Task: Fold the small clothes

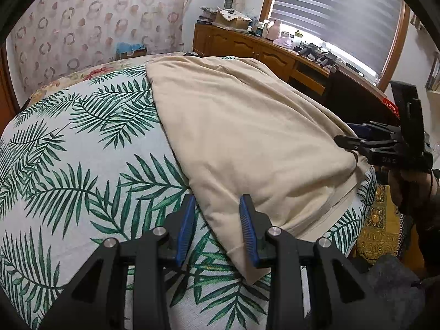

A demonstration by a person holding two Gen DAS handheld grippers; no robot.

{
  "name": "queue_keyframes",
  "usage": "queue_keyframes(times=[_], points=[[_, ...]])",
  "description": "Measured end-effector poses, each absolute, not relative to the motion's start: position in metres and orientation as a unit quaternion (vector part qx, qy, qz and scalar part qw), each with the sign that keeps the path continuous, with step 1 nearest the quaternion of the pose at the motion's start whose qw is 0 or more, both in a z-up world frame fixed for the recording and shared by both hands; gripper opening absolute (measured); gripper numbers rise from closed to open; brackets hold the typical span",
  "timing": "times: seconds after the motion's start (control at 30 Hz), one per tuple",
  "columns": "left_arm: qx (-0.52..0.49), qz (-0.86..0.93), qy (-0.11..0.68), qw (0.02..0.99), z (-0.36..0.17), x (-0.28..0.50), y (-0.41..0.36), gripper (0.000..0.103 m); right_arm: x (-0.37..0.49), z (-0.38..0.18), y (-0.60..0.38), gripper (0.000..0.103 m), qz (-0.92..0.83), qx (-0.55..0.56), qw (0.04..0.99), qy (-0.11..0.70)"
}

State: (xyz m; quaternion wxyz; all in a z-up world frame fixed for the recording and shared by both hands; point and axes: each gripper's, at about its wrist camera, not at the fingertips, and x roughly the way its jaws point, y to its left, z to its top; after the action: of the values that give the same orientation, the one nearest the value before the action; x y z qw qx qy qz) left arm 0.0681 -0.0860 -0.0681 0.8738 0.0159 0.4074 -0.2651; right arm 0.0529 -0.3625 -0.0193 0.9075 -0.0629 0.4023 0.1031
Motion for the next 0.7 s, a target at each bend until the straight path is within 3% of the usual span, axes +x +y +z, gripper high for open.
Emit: queue_keyframes(times=[0.6, 0.7], points=[[-0.024, -0.292, 0.416, 0.861, -0.072, 0.062, -0.074, 0.032, 0.033, -0.032, -0.364, 0.067, 0.135, -0.047, 0.889, 0.435], [-0.025, -0.299, 0.418, 0.858, -0.073, 0.059, -0.074, 0.032, 0.029, -0.031, -0.358, 0.056, 0.147, -0.052, 0.887, 0.435]])
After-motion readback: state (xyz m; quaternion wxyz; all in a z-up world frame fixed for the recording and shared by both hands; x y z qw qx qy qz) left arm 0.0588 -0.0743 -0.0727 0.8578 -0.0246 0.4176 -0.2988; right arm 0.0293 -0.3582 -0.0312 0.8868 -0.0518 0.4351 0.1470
